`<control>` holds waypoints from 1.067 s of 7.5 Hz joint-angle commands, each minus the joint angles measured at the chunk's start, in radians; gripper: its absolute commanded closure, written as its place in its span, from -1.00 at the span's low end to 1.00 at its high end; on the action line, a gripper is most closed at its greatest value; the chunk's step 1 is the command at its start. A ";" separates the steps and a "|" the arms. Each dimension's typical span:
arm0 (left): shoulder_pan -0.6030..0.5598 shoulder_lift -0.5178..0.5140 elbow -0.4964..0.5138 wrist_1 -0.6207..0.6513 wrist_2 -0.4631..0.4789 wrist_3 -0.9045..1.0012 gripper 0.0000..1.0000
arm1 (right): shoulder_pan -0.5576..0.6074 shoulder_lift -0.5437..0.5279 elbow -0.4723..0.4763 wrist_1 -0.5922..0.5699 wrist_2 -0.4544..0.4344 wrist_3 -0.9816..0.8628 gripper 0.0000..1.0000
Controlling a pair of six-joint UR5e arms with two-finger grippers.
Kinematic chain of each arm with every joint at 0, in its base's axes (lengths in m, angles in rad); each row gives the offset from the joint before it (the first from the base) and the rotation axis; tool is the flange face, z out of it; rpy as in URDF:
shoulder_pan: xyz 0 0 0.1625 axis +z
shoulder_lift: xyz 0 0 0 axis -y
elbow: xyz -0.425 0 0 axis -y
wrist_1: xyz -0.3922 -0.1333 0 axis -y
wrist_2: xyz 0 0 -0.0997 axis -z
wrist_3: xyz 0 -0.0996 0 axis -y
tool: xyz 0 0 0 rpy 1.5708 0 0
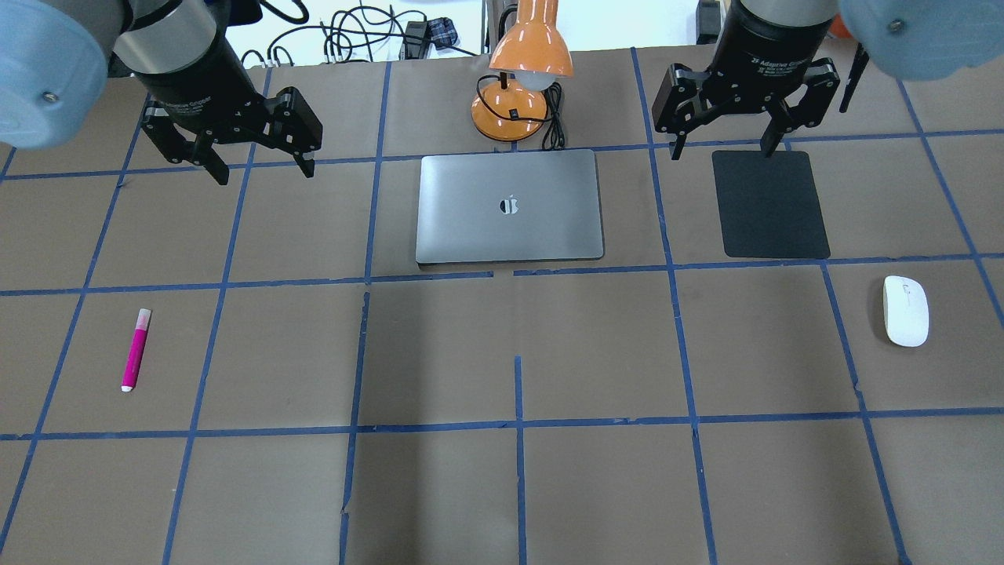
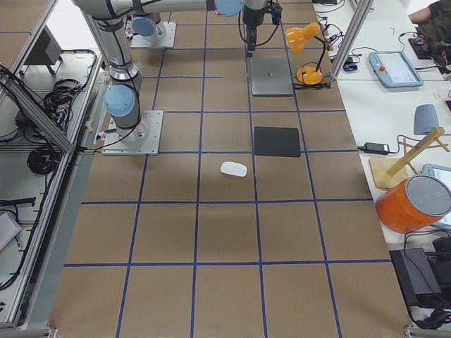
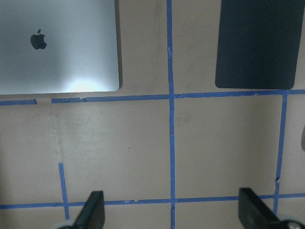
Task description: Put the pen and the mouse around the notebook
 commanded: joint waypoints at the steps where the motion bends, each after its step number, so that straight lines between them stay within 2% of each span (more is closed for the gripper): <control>1: 0.007 0.012 0.002 -0.018 0.001 0.002 -1.00 | -0.002 0.003 0.000 -0.001 0.000 -0.003 -1.00; 3: 0.014 0.018 0.000 -0.018 0.001 0.002 -1.00 | -0.009 0.011 0.008 -0.006 -0.006 -0.027 -1.00; 5: 0.035 0.022 -0.001 -0.025 0.001 0.002 -1.00 | -0.160 0.024 0.089 -0.052 -0.008 -0.146 -1.00; 6: 0.035 0.022 -0.001 -0.025 0.004 0.002 -1.00 | -0.260 0.043 0.169 -0.178 -0.008 -0.291 -1.00; 8: 0.072 0.055 -0.015 -0.064 0.009 0.026 -1.00 | -0.478 0.081 0.396 -0.523 -0.006 -0.540 -1.00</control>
